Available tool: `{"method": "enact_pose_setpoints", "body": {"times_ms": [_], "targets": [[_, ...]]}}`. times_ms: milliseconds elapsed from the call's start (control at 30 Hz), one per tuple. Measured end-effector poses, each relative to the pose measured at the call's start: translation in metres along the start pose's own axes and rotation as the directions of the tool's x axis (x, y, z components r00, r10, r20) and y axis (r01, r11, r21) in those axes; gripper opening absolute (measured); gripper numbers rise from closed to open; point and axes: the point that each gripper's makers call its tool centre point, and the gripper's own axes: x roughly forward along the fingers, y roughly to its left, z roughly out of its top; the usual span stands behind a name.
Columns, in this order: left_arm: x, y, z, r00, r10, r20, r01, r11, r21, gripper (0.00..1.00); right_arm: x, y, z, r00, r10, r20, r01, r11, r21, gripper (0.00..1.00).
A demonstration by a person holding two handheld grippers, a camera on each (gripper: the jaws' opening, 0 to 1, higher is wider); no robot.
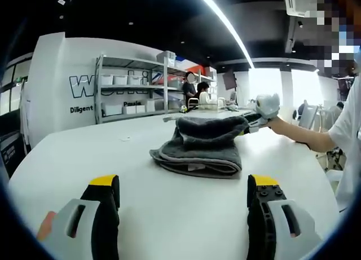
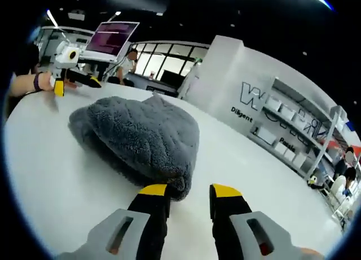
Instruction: Open the folded towel by lifting each exposed corner and separating the folded layers until the towel lies flat within the target outline without major curled edges
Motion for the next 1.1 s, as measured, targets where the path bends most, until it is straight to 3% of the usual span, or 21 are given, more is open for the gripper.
{"method": "enact_pose_setpoints", "body": {"times_ms": [67, 300, 367, 600, 767, 967, 1100], "targets": [[0.000, 0.000, 0.000, 1.000, 0.000, 0.001, 0.000, 1.000, -0.001, 0.93, -0.002, 0.000, 0.002, 1.000, 0.010, 0.003, -0.010, 0.998, -0.058, 0.41], [0.000, 0.000, 0.000, 1.000, -0.001, 0.000, 0.001, 1.000, 0.000, 0.93, -0.005, 0.019, 0.019, 0.992, 0.099, 0.082, -0.086, 0.985, -0.146, 0.52], [0.000, 0.000, 0.000, 1.000, -0.001, -0.001, 0.001, 1.000, 0.000, 0.93, -0.004, 0.031, 0.027, 0.983, 0.139, 0.119, -0.114, 0.974, -0.196, 0.60], [0.001, 0.000, -0.001, 1.000, -0.001, -0.004, 0.001, 1.000, -0.001, 0.93, -0.008, 0.067, 0.050, 0.950, 0.240, 0.200, -0.171, 0.935, -0.311, 0.69], [0.001, -0.001, -0.002, 1.000, -0.001, -0.006, 0.001, 1.000, -0.001, 0.93, -0.011, 0.082, 0.064, 0.925, 0.283, 0.254, -0.197, 0.928, -0.315, 0.81], [0.002, -0.001, -0.003, 1.000, -0.004, -0.010, 0.004, 1.000, 0.000, 0.93, -0.012, 0.083, 0.070, 0.913, 0.290, 0.287, -0.201, 0.932, -0.301, 0.95], [0.001, -0.001, -0.003, 1.000, -0.004, -0.011, 0.004, 1.000, -0.002, 0.93, -0.014, 0.084, 0.074, 0.907, 0.290, 0.305, -0.200, 0.934, -0.295, 0.99]]}}
